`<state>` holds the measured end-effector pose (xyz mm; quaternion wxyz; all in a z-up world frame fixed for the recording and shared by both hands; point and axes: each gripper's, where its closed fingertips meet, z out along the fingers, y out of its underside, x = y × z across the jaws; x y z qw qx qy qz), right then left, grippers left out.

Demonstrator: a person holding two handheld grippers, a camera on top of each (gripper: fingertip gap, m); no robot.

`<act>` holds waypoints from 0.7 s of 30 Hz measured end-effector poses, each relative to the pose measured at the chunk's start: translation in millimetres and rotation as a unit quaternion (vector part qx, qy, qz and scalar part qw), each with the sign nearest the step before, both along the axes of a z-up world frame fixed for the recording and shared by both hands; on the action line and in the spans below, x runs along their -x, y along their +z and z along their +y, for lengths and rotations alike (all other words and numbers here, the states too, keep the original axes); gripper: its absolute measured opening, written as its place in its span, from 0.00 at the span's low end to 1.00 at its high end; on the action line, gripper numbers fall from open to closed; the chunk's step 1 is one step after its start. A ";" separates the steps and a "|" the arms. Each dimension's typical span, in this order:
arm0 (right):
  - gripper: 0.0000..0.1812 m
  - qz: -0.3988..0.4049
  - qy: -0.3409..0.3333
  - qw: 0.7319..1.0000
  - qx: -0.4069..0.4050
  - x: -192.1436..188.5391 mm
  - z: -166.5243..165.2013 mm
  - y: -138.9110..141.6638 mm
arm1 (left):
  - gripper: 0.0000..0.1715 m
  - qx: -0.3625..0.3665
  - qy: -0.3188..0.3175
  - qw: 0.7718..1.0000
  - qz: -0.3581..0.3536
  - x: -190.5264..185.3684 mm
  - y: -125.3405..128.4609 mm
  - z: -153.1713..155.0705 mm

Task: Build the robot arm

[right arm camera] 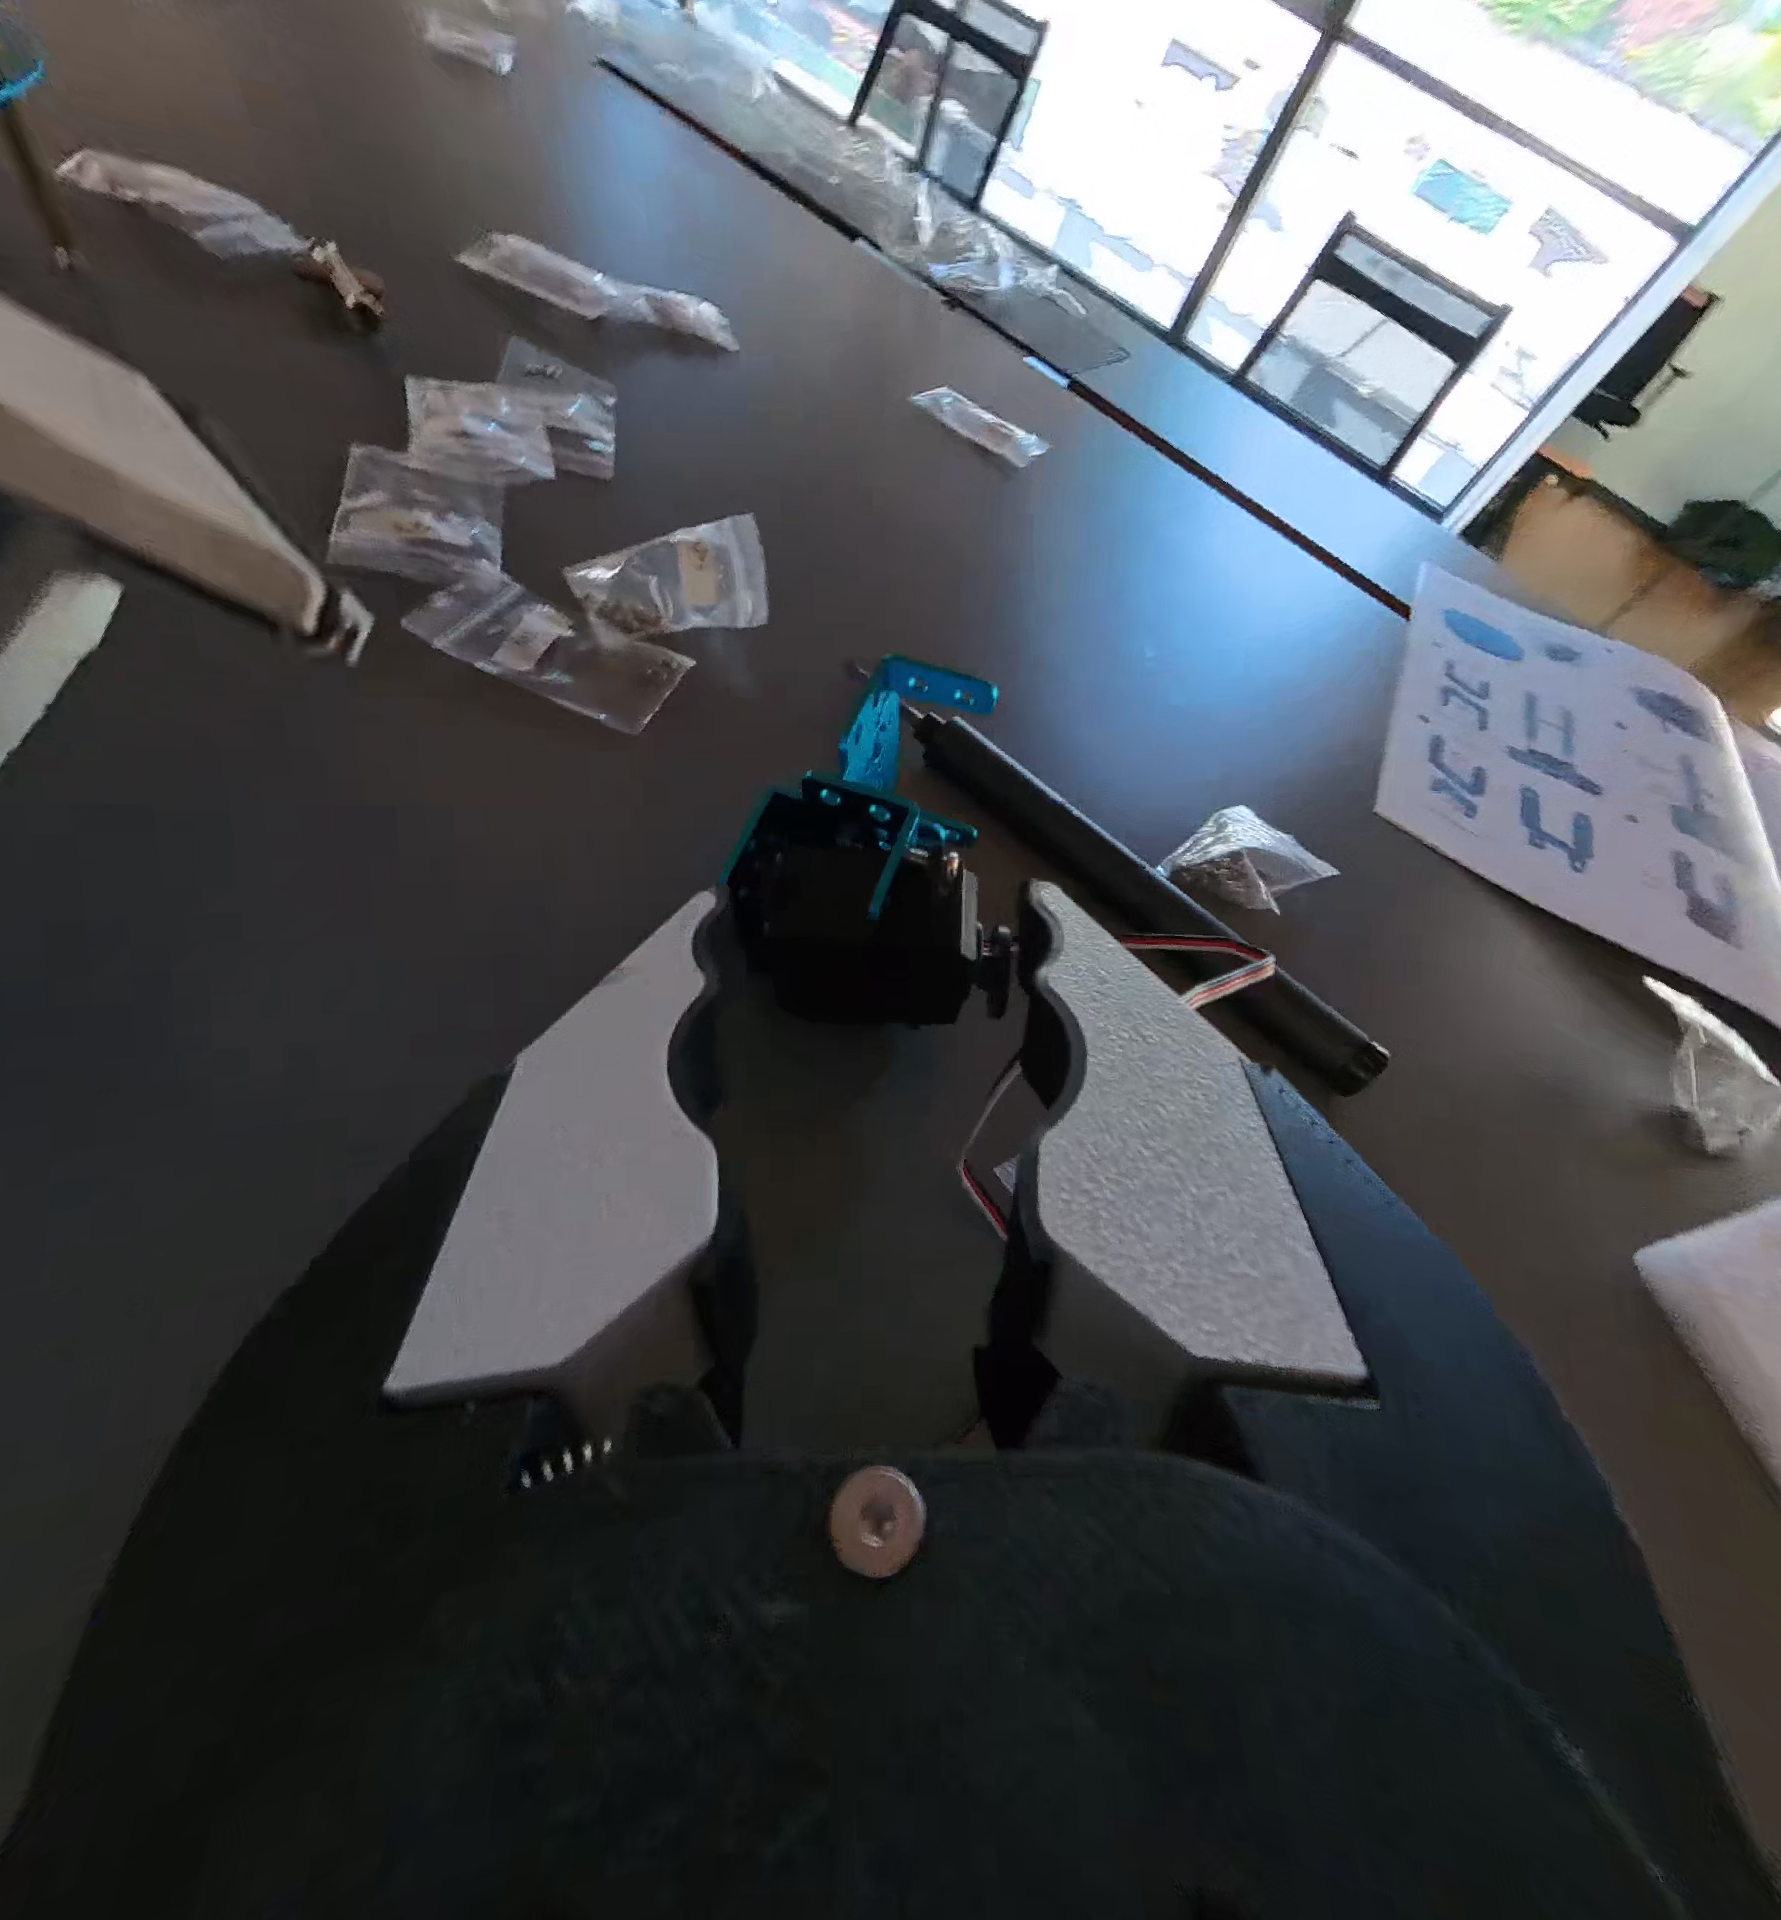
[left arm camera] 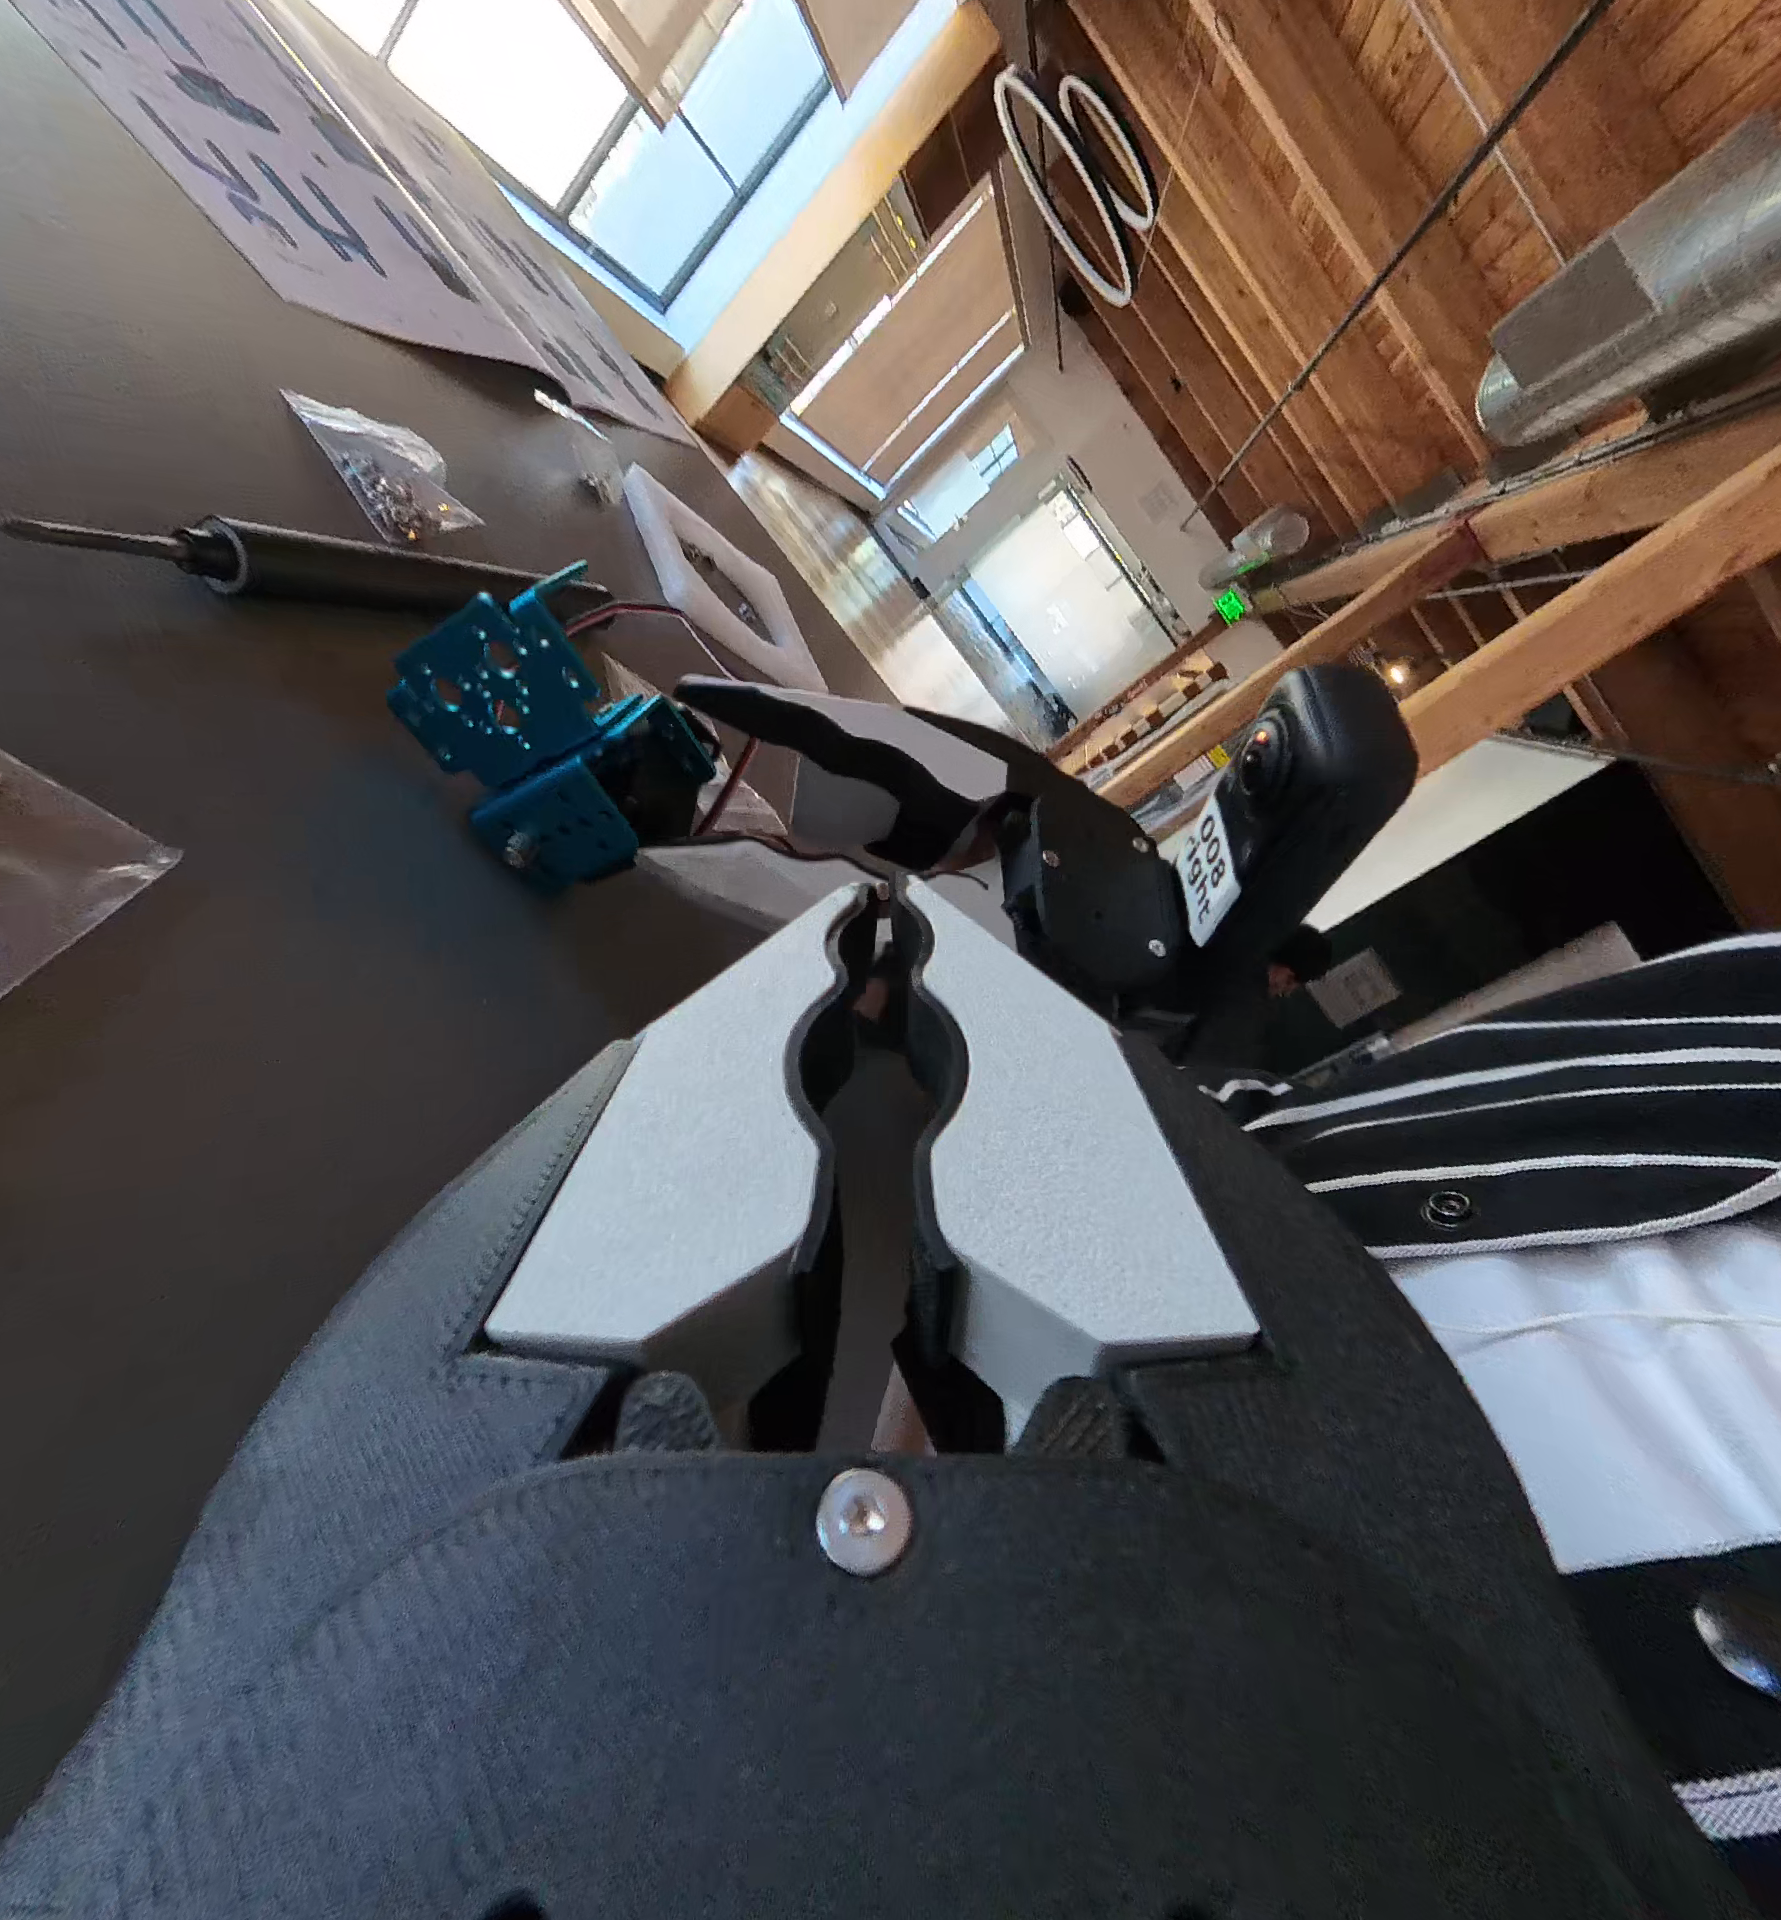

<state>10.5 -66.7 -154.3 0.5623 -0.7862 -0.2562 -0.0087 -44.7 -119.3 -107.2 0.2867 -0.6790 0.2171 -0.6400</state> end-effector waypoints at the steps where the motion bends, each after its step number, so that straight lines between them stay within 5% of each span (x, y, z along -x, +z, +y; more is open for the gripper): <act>1: 0.30 0.009 -0.016 1.000 0.004 -0.2 1.2 0.0 | 0.00 0.004 -0.007 1.000 0.000 1.1 -0.4 -1.4; 5: 0.35 0.014 -0.074 0.996 0.045 -4.6 4.5 -10.6 | 0.00 0.005 -0.034 0.999 0.000 5.9 1.7 -8.6; 10: 0.37 -0.004 -0.068 0.996 0.049 -5.1 -4.2 -7.3 | 0.00 -0.006 -0.047 0.999 0.020 11.4 -3.0 -6.8; 14: 0.31 -0.126 0.004 0.992 0.033 -16.9 -12.4 2.0 | 0.00 -0.052 -0.029 0.996 0.071 14.2 -9.7 20.5; 21: 0.26 -0.265 0.195 0.944 0.023 -8.3 -10.5 -5.6 | 0.00 -0.161 -0.011 0.969 0.187 -10.9 -24.1 70.1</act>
